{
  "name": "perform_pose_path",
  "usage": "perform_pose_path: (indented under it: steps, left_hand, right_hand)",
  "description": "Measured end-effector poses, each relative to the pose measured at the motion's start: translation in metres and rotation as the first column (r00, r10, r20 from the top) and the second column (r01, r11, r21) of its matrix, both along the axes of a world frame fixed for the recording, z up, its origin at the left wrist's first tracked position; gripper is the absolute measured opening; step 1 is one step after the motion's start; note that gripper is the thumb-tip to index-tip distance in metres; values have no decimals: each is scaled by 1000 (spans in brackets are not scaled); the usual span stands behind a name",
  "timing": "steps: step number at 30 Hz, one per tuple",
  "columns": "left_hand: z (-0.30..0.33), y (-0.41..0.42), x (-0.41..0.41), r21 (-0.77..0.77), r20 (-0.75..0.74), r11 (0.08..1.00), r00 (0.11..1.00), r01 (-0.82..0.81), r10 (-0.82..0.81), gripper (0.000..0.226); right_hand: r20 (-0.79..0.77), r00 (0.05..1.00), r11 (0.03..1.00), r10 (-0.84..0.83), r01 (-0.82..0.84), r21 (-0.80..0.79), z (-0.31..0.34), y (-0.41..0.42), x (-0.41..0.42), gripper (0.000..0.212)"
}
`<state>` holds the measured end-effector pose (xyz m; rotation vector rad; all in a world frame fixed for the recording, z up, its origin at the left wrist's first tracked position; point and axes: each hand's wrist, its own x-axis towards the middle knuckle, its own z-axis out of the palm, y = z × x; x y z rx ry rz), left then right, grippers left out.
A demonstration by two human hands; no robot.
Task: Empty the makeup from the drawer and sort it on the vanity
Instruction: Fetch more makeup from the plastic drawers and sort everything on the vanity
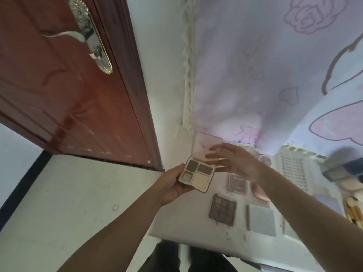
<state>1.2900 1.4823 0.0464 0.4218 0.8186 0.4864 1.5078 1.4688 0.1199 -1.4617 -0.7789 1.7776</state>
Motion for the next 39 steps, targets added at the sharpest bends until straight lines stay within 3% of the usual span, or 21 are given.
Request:
perform_pose_path:
  steps: [3, 5, 7, 11, 15, 18, 22, 26, 30, 33, 35, 37, 39]
  left_hand:
    - [-1, 8, 3, 36, -10, 999, 1000, -28, 28, 32]
    - [-4, 17, 6, 52, -46, 997, 998, -50, 53, 31]
    - [-7, 33, 9, 79, -93, 993, 991, -85, 92, 28]
    - [-12, 75, 19, 188, -367, 976, 915, -106, 170, 25]
    - [-28, 98, 19, 383, -661, 902, 741, 200, 116, 33]
    - [-38, 100, 16, 457, -670, 846, 732, 275, 124, 30]
    - [-46, 106, 14, 447, -811, 767, 569, 460, 132, 26]
    - [-42, 106, 13, 443, -821, 750, 558, 491, 120, 24]
    - [-35, 100, 10, 402, -850, 734, 522, 547, 76, 32]
    - [-30, 79, 6, 407, -844, 775, 523, 483, 117, 40]
    - [-27, 49, 3, 476, -821, 777, 525, 412, 224, 30]
    - [-27, 11, 5, 516, -801, 746, 546, 421, 245, 18]
    - [-31, -23, 16, 478, -810, 694, 576, 538, 111, 17]
  right_hand:
    - [181, 983, 999, -2, -5, 40, -20, 4, -4, 20]
    - [379, 925, 997, -30, -1, 81, -32, 16, -11, 22]
    - [466, 879, 991, -95, 40, 125, -44, 35, -17, 22]
    - [471, 864, 981, -179, 122, 148, -68, 79, -24, 22]
    - [529, 836, 988, -146, 100, 115, -90, 112, -24, 22]
    - [586, 805, 995, -91, 53, 82, -103, 122, -24, 20]
    - [656, 753, 998, -48, 9, 63, -115, 121, -26, 20]
    - [668, 739, 996, -89, 44, 84, -117, 120, -28, 19]
    - [638, 761, 993, -117, 84, 82, -108, 108, -25, 29]
    - [628, 773, 995, -87, 41, 89, -92, 76, -16, 24]
    - [737, 676, 988, 31, -133, 80, -82, 38, -10, 17]
    - [866, 456, 927, 205, -375, -22, -77, -8, -7, 17]
    - [902, 211, 778, 376, -601, -183, -80, -53, -8, 26]
